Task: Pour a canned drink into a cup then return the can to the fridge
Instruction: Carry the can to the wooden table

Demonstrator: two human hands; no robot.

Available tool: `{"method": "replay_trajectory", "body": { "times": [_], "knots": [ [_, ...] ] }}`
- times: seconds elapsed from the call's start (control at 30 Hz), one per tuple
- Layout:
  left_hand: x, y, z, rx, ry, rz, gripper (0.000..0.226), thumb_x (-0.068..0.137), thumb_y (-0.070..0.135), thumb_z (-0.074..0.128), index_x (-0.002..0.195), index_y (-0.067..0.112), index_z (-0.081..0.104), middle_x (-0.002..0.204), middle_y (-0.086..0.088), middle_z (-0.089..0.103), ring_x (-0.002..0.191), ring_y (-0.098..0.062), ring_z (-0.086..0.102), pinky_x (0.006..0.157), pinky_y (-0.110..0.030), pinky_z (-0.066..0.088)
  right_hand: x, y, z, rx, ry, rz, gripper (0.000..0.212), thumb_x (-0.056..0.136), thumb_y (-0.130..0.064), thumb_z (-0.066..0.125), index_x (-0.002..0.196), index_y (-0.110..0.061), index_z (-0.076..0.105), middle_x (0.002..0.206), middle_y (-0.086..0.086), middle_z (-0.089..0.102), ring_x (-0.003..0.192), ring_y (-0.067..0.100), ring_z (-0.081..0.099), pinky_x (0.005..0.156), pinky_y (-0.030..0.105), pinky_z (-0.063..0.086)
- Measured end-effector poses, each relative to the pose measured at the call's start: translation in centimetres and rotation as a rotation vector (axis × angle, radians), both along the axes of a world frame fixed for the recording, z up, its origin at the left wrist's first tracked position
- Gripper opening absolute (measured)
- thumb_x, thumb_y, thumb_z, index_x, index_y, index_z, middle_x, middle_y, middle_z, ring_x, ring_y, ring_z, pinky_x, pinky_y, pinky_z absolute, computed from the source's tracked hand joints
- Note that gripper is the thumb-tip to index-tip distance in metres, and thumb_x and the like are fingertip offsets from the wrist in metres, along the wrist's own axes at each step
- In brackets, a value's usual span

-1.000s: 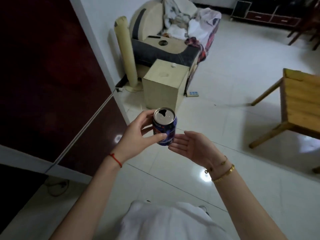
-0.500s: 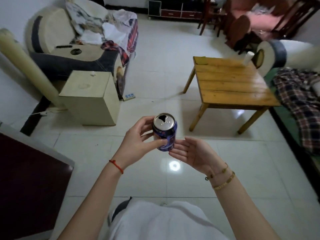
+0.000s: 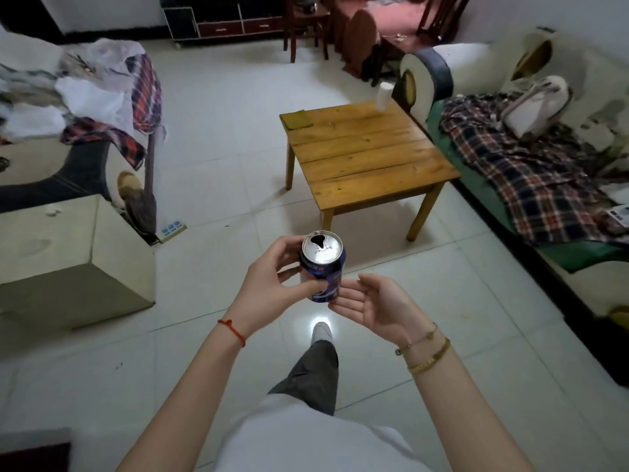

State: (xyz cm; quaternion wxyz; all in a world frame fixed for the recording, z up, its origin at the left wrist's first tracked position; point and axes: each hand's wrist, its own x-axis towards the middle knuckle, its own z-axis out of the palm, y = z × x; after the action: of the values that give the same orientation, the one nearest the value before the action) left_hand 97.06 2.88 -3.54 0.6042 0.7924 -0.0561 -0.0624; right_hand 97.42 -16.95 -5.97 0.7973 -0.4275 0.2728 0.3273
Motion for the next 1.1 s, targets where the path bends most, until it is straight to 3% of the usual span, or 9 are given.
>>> {"method": "replay_trajectory", "body": {
  "times": [0.2,0.43,0.63,0.83,1.1],
  "knots": [
    [11.2,-4.9,0.1,-0.027,0.014,-0.052,0.063,0.068,0.018,0.087,0.122,0.026,0.056,0.121,0.012,0.064,0.114,-0.003,0.06,0.099,-0.028,0.051,9.9,-5.0,0.3,-0.012,0.002,-0.067,0.044,0.102,-0.021,0.031,0.12,0.011,0.056,0.114,0.029,0.066,0.108,0.037,0.064,0.085,0.04,0.057],
    [24.2,-10.5,1.2,-0.056,-0.043,-0.122,0.062,0.069,0.015,0.087,0.122,0.025,0.056,0.121,0.013,0.064,0.113,-0.002,0.06,0.097,-0.025,0.05,22.0,-10.3,1.5,-0.047,-0.037,-0.125,0.042,0.102,-0.021,0.032,0.114,0.008,0.059,0.113,0.027,0.067,0.11,0.037,0.064,0.097,0.042,0.05],
    [33.1,-14.9,1.0,-0.03,-0.036,-0.142,0.064,0.067,0.019,0.087,0.122,0.027,0.056,0.123,0.015,0.063,0.116,-0.002,0.059,0.097,-0.027,0.051,30.1,-14.5,1.0,-0.008,-0.01,-0.18,0.043,0.102,-0.02,0.033,0.121,0.01,0.055,0.113,0.027,0.067,0.107,0.036,0.065,0.086,0.039,0.057],
    [40.5,-19.2,-0.7,-0.018,-0.011,-0.129,0.065,0.068,0.018,0.087,0.124,0.027,0.055,0.124,0.016,0.062,0.117,-0.001,0.058,0.098,-0.028,0.051,37.8,-19.0,-0.9,0.016,0.01,-0.182,0.043,0.101,-0.02,0.034,0.123,0.011,0.054,0.113,0.028,0.067,0.107,0.036,0.066,0.086,0.042,0.057],
    [50.8,-27.8,-2.0,-0.059,0.031,0.012,0.064,0.068,0.012,0.086,0.124,0.024,0.055,0.123,0.014,0.062,0.116,0.002,0.057,0.101,-0.026,0.049,50.9,-27.4,-2.1,-0.014,0.047,-0.05,0.044,0.102,-0.022,0.034,0.125,0.011,0.053,0.114,0.029,0.066,0.108,0.037,0.065,0.085,0.044,0.056]
  ]
}}
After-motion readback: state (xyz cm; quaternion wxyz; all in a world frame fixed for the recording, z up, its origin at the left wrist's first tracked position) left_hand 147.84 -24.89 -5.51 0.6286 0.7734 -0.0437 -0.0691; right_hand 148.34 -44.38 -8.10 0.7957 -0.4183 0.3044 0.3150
